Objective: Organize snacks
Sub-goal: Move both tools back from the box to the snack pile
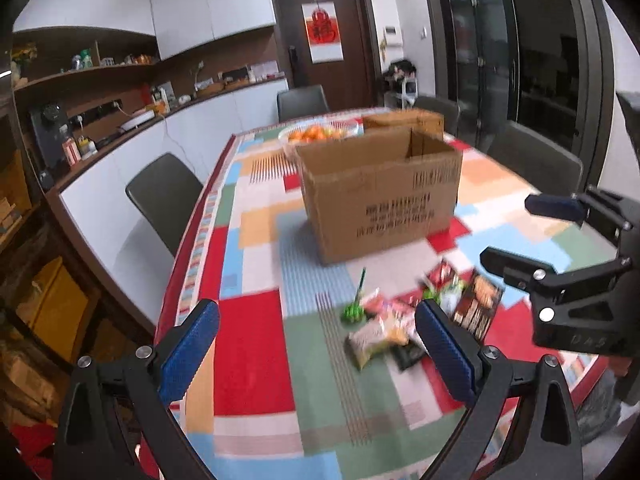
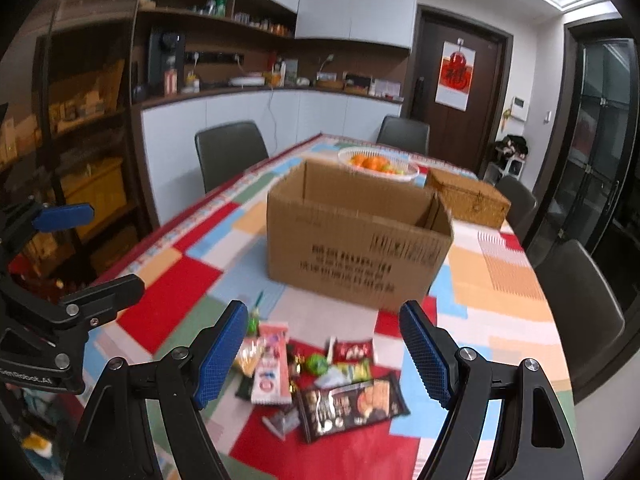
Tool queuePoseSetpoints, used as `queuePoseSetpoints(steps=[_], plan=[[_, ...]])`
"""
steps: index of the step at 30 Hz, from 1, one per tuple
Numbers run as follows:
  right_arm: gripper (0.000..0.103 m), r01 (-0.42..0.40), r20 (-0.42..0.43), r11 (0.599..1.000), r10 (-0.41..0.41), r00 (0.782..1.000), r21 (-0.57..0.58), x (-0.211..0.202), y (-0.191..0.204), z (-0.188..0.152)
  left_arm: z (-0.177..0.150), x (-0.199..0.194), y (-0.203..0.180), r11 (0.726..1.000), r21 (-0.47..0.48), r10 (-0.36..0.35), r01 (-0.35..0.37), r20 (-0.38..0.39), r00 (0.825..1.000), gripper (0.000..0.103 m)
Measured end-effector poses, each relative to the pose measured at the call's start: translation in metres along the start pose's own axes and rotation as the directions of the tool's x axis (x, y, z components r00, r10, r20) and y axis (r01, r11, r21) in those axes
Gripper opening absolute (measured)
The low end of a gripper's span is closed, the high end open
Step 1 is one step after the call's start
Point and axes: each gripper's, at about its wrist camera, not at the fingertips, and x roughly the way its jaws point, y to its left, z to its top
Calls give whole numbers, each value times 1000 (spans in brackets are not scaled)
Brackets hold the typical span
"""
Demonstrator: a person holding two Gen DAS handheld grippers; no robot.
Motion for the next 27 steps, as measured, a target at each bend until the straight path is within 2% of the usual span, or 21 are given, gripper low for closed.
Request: queuePoseSetpoints(steps=[5, 9, 13, 18, 23, 25, 27], plan=[[78, -9, -83, 1000, 8, 996, -17, 8, 5, -21, -22, 8, -6, 1000, 9, 6, -5, -34, 999, 100], [78, -2, -119, 999, -2, 993, -38, 12, 10, -39, -37, 17, -14, 999, 34, 5, -3, -49, 999, 100], [78, -3, -139, 999, -2, 990, -37, 17, 11, -53, -45, 21, -25, 993, 108, 52, -51, -12, 999, 100], [78, -6, -145, 999, 1, 989, -36, 25, 11, -59, -47, 30, -32, 983, 172, 68, -71, 20, 997, 99], [78, 7, -139, 998, -15, 990, -61, 38, 10, -58, -47, 48, -32, 979, 196, 60, -60, 3, 998, 98], [78, 9, -147, 998, -19, 989, -70, 47, 11, -59, -47, 57, -33, 978, 205, 53, -49, -12, 999, 92], [75, 7, -154, 997, -18, 988, -77, 54, 10, -59, -48, 66, -34, 977, 211, 45, -38, -28, 999, 91]])
